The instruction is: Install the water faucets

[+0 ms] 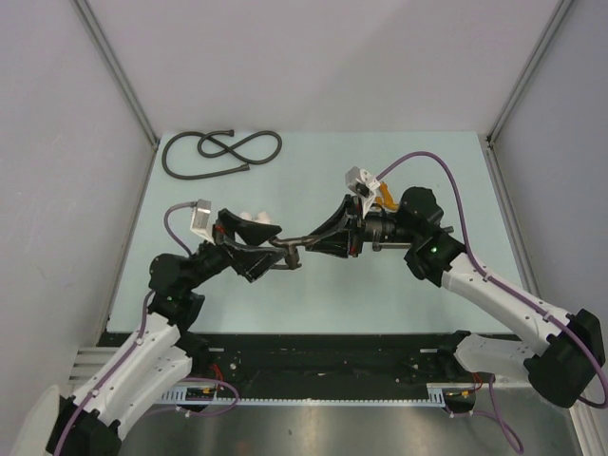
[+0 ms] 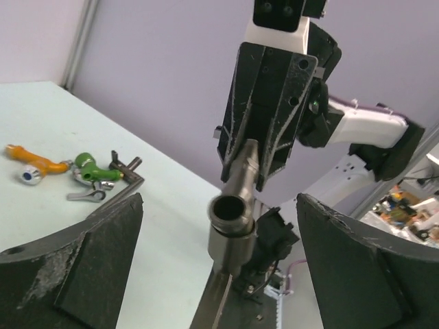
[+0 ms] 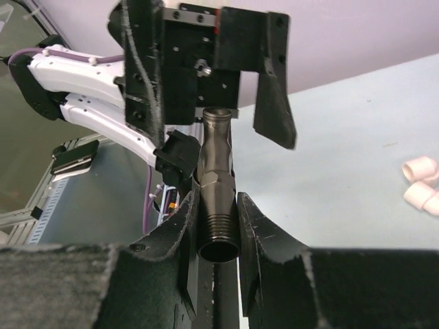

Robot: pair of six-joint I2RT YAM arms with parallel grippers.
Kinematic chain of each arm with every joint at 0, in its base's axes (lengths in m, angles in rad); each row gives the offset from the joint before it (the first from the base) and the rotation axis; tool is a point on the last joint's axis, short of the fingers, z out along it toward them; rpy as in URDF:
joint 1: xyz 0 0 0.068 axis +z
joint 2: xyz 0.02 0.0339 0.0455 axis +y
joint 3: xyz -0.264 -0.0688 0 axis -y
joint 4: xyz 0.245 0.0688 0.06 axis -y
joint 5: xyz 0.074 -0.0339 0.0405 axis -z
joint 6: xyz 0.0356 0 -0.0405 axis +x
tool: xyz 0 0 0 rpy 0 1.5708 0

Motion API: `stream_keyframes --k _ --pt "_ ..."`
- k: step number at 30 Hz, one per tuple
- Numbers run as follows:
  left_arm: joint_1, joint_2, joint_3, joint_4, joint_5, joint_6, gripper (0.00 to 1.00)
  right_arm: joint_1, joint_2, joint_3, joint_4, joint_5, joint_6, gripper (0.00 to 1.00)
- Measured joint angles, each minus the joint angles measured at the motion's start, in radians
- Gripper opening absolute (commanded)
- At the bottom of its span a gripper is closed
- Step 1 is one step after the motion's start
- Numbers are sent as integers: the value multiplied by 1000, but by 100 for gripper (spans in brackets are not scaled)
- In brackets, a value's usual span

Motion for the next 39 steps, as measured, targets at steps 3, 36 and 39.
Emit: stream_keyframes --k 3,36,39 --pt "1 60 -1 97 18 -79 92 12 2 -4 47 2 29 0" --pt "-25 146 9 155 132 -165 34 58 82 -11 159 40 84 0" --pt "-25 135 9 141 130 -157 26 58 82 -11 158 40 82 0"
